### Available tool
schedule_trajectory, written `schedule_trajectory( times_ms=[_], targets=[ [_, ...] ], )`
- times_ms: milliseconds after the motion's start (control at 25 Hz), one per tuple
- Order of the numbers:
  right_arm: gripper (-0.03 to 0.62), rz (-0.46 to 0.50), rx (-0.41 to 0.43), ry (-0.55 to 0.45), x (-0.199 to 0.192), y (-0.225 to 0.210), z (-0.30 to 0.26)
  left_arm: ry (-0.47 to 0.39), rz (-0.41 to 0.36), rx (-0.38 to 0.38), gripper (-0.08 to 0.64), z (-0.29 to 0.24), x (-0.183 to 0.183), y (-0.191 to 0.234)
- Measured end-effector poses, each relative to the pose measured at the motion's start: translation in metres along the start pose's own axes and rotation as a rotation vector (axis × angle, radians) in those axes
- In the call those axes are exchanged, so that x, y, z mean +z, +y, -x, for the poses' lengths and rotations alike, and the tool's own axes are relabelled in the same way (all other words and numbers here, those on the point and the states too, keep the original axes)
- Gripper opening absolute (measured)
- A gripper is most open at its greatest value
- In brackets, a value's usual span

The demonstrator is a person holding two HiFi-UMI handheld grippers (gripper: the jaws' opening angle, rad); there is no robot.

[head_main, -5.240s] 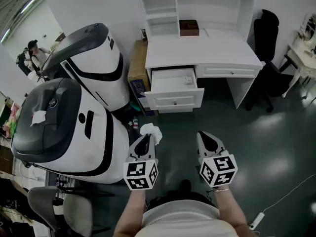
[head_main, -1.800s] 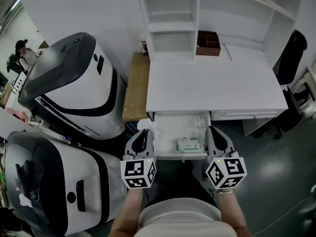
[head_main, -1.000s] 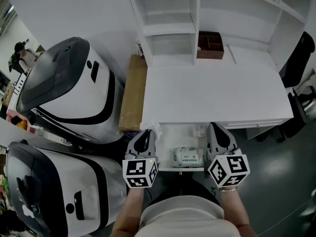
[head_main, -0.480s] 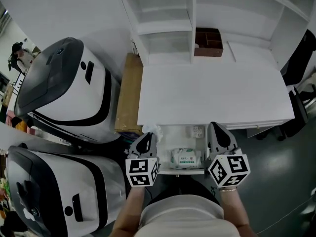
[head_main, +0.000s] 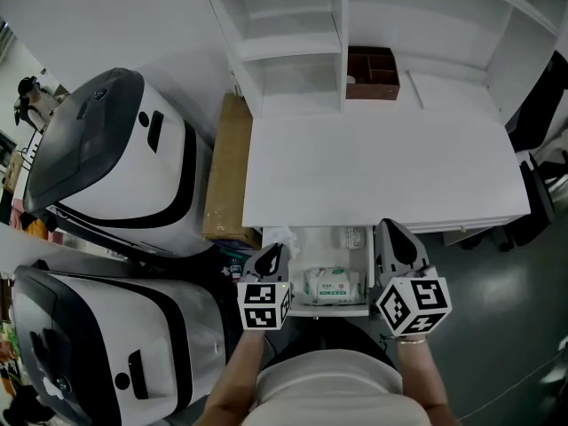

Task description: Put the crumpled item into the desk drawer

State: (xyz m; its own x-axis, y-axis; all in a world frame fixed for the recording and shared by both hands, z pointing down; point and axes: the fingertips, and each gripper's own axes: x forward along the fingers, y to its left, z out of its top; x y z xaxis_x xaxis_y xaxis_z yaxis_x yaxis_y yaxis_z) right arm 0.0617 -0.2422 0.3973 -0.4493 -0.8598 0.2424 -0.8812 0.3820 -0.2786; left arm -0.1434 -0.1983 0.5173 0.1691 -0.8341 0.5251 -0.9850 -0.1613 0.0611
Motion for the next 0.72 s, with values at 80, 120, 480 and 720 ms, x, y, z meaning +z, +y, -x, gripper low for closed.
schedule_trajectory(
  times_ms=[80,120,480,720],
  targets=[
    [0.002,-0.002,-0.002,0.002,0.0,-0.003,-0.002,0.027,-0.009,-0.01,0.014,-0.006,-0.007,-0.004],
    [0.002,-0.003,-0.002,0.002,0.001,-0.003,-0.002,0.04,-0.013,-0.014,0.014,-0.009,-0.01,-0.005],
    [0.002,-0.016,-0.015,0.009,-0.001,-0.014,-0.005,0.155,-0.057,-0.044,0.014,-0.034,-0.044,-0.011],
    [0.002,-0.023,-0.022,0.018,-0.005,-0.02,-0.004,0.24,-0.063,-0.052,0.014,-0.052,-0.07,-0.014]
  ],
)
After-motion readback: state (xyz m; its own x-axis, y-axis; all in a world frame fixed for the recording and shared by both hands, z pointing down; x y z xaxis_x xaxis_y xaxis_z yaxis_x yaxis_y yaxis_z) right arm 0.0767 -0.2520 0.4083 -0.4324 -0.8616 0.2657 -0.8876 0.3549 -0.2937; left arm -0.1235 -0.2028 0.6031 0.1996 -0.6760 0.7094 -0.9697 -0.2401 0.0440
